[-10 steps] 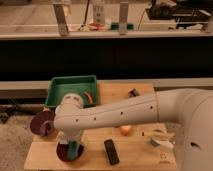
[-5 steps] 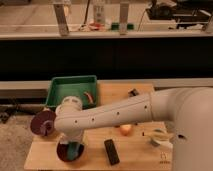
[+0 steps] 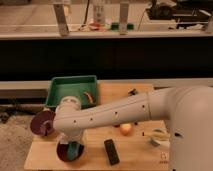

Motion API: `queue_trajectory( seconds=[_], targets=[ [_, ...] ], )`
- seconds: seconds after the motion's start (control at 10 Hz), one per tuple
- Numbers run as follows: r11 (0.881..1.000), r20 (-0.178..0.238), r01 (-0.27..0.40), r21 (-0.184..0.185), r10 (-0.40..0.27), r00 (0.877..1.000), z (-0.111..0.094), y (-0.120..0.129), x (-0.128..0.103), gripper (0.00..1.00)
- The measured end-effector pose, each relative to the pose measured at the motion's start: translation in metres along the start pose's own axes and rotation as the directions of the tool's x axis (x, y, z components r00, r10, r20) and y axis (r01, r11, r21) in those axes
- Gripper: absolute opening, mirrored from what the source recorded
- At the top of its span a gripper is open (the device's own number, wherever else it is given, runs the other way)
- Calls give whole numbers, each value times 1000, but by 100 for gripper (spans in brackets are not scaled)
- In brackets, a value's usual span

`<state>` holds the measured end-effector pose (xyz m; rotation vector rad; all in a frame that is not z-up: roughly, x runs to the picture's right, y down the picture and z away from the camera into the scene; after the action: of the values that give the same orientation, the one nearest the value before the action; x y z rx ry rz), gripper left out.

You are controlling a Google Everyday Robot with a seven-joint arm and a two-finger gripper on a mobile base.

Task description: Place sponge in purple bowl

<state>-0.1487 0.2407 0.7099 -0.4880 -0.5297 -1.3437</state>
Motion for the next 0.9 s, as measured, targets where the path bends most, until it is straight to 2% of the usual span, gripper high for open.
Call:
queue_trajectory(
  seconds=[0.3,0.5,0.9],
  targets=[
    [1000,-2,3,-23,-3,1000,11,3,2,65],
    [999,-4,10,-30,-10,1000,13,1,2,58],
    [999,-6,13,-46,-13,1000,17,2,3,58]
  ],
)
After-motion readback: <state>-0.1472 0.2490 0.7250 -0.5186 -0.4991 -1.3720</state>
